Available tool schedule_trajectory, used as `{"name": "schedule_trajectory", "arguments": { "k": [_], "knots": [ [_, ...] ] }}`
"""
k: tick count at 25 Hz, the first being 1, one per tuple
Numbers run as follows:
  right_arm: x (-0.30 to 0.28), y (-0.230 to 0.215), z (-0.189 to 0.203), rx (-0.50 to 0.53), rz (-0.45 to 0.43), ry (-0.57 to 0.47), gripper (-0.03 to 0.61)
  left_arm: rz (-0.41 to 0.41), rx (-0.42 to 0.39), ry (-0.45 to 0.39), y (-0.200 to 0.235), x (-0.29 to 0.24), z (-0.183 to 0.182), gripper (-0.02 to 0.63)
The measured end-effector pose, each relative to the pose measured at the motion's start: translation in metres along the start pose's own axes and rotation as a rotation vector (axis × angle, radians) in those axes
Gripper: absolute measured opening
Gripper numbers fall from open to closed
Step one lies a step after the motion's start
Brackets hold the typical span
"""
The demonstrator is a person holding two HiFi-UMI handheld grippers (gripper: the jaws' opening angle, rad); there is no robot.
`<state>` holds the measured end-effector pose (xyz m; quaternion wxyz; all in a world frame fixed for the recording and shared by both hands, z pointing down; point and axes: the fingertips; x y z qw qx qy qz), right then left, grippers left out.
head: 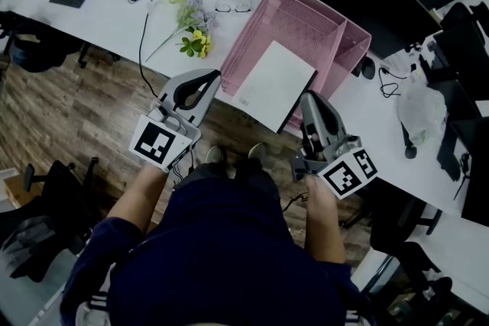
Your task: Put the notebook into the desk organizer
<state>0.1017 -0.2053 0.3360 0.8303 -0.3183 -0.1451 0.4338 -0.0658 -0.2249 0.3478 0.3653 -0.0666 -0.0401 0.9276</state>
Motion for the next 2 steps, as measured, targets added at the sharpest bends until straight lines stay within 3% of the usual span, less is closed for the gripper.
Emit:
{"name": "schedule_trajectory", "arguments": {
  "k": [2],
  "knots": [
    [0.0008, -0.0002, 0.0006, 0.000, -0.001, 0.001, 0.003, 0.000, -0.001, 0.002, -0.0016, 0.0006, 0.0011, 0.029]
  ]
}}
Point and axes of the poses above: the fingertips, and each gripper's own axes: x backward along the fingers, y to its left, z out of its underside, and after that the axes turned 7 degrees about -x, right-handed
